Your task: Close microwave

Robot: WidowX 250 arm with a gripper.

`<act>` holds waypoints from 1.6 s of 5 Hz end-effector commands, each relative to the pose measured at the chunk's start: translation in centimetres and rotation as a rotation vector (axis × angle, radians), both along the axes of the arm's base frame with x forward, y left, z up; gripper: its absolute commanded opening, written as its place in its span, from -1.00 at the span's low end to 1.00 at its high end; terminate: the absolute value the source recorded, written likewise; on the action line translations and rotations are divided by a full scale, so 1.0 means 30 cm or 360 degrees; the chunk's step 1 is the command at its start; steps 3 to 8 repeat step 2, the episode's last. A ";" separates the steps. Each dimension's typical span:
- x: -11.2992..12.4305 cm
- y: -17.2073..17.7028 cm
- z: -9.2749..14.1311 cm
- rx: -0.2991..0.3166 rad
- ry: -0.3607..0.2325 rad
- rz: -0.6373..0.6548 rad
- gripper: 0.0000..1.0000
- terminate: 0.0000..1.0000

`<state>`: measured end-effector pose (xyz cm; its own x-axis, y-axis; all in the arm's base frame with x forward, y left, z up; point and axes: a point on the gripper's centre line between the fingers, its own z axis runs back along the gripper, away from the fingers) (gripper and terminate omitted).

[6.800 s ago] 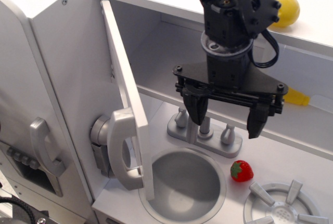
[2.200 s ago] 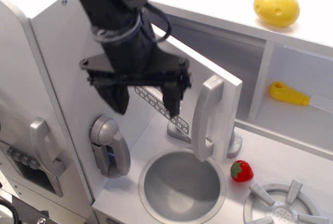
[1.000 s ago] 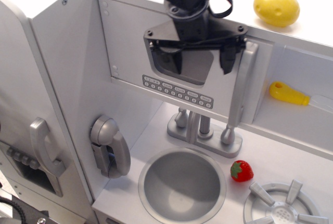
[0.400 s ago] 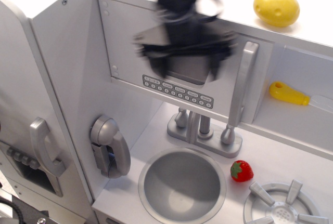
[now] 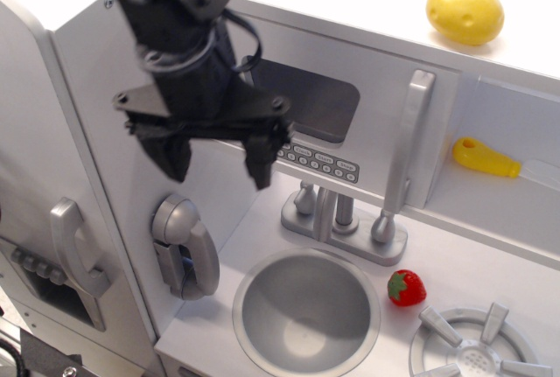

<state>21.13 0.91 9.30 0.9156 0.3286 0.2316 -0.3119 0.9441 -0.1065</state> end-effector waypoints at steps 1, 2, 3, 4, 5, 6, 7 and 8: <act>-0.009 0.016 0.044 0.0002 -0.0037 0.0004 1.00 -1.00; -0.009 0.016 0.044 0.0002 -0.0037 0.0004 1.00 1.00; -0.009 0.016 0.044 0.0002 -0.0037 0.0004 1.00 1.00; -0.009 0.016 0.044 0.0002 -0.0037 0.0004 1.00 1.00; -0.009 0.016 0.044 0.0002 -0.0037 0.0004 1.00 1.00; -0.009 0.016 0.044 0.0002 -0.0037 0.0004 1.00 1.00; -0.009 0.016 0.044 0.0002 -0.0037 0.0004 1.00 1.00; -0.009 0.016 0.044 0.0002 -0.0037 0.0004 1.00 1.00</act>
